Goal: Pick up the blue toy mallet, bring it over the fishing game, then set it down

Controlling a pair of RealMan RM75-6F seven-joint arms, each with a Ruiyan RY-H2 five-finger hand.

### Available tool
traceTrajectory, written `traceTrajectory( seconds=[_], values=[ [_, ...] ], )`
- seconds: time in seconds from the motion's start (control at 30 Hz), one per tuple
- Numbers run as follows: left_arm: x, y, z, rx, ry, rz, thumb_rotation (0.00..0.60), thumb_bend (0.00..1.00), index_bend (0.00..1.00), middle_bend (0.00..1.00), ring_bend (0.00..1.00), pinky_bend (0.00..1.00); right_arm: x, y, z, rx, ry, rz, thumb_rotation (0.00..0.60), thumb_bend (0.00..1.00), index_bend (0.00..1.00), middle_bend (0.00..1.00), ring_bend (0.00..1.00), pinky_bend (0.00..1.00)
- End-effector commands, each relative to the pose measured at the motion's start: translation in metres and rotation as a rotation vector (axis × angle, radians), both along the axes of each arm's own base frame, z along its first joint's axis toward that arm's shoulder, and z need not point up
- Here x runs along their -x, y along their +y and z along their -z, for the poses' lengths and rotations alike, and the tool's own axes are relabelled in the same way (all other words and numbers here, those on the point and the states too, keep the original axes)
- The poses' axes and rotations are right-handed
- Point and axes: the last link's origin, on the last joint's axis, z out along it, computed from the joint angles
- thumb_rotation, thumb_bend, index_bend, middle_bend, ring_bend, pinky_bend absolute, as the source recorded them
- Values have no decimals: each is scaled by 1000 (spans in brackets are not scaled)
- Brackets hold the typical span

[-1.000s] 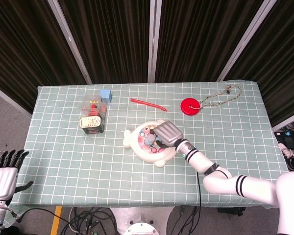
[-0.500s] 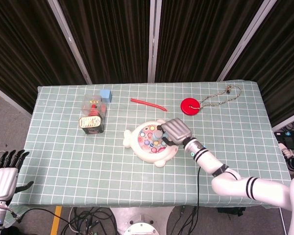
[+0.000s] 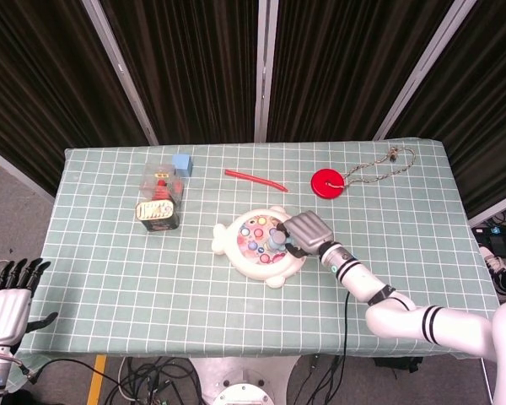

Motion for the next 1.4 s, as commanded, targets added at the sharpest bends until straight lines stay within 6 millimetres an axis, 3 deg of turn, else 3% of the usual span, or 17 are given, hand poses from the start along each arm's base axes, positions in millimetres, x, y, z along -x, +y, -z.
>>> traceTrajectory(
  seconds=[0.03, 0.27, 0.53, 0.67, 0.73, 0.83, 1.07, 1.2, 1.4],
  values=[
    [-1, 1, 0, 2, -1, 4, 600, 56, 126, 96, 45, 20, 3, 1, -18, 47, -36, 0, 600, 670, 695, 636, 509, 580],
    [-3, 1, 1, 2, -1, 14, 600, 56, 126, 96, 45, 20, 49, 4, -47, 112, 1, 94, 600, 670, 694, 636, 508, 580],
    [-7, 4, 3, 8, -3, 27, 600, 56, 126, 96, 45, 20, 116, 14, -51, 155, 19, 250, 600, 644, 685, 636, 508, 572],
    [-8, 4, 3, 8, -1, 30, 600, 56, 126, 96, 45, 20, 140, 17, -44, 163, 21, 300, 600, 567, 624, 606, 493, 533],
    [-8, 4, 3, 8, 0, 28, 600, 56, 126, 96, 45, 20, 149, 20, -40, 163, 28, 316, 600, 521, 517, 552, 439, 476],
    [-8, 4, 2, 9, 2, 27, 600, 56, 126, 96, 45, 20, 155, 24, -37, 165, 28, 324, 600, 482, 331, 436, 304, 377],
    [-9, 5, 3, 13, 1, 31, 600, 57, 126, 96, 45, 20, 162, 38, -37, 182, 25, 319, 600, 453, 37, 228, 113, 229],
    [-8, 5, 1, 2, -1, 33, 600, 56, 126, 96, 45, 20, 163, 48, -54, 245, -35, 317, 600, 450, 0, 168, 82, 214],
    [-8, 6, 0, -11, -5, 36, 600, 56, 126, 96, 45, 20, 171, 75, -92, 362, -103, 306, 600, 449, 0, 165, 81, 214]
  ],
)
